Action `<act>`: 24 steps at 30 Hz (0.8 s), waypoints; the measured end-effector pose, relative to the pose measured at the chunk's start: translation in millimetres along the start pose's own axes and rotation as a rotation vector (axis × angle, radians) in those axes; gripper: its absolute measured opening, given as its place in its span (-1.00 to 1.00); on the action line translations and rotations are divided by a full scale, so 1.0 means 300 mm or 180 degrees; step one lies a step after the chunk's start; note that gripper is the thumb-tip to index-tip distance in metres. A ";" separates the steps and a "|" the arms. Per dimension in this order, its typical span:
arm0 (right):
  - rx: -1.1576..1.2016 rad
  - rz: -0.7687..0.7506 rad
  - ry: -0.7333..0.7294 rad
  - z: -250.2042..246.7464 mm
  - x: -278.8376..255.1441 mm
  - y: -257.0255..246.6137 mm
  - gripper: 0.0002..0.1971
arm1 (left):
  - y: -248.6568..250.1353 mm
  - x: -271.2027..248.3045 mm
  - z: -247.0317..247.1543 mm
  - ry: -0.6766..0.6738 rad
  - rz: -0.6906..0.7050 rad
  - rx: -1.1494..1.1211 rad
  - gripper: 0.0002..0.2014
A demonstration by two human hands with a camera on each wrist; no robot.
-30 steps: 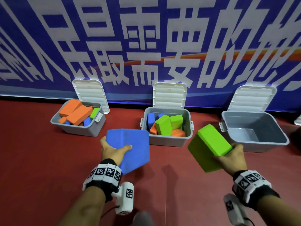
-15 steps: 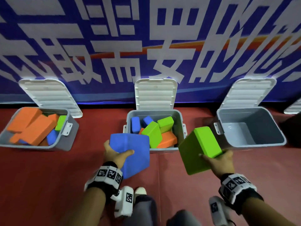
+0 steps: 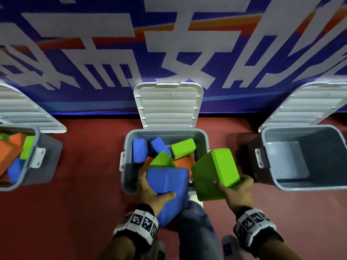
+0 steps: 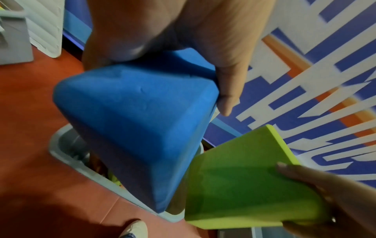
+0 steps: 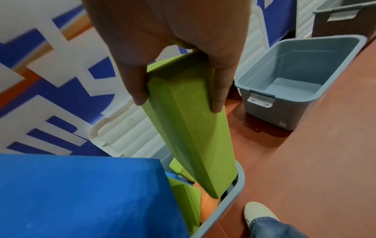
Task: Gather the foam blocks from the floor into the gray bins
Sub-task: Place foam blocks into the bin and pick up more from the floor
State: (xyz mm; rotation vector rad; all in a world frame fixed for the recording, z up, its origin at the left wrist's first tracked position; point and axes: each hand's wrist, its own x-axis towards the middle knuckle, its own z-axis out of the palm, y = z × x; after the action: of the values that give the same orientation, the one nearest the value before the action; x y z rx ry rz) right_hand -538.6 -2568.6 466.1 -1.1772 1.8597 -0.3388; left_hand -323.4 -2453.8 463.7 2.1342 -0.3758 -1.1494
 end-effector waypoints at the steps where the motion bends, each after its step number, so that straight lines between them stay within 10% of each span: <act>1: -0.0028 -0.0001 -0.0034 0.024 0.057 -0.005 -0.18 | 0.001 0.037 0.041 -0.0013 -0.0037 0.0033 0.20; 24: -0.1018 0.0399 0.0021 0.583 0.656 0.096 -0.16 | -0.221 0.617 0.507 -0.0533 -0.0432 0.1247 0.13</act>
State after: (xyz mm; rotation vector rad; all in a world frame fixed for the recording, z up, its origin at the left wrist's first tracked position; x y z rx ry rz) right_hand -448.9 -2680.0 243.2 -1.2609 2.0335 0.0276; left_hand -346.7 -2569.0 244.5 2.4349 -0.5794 -1.4329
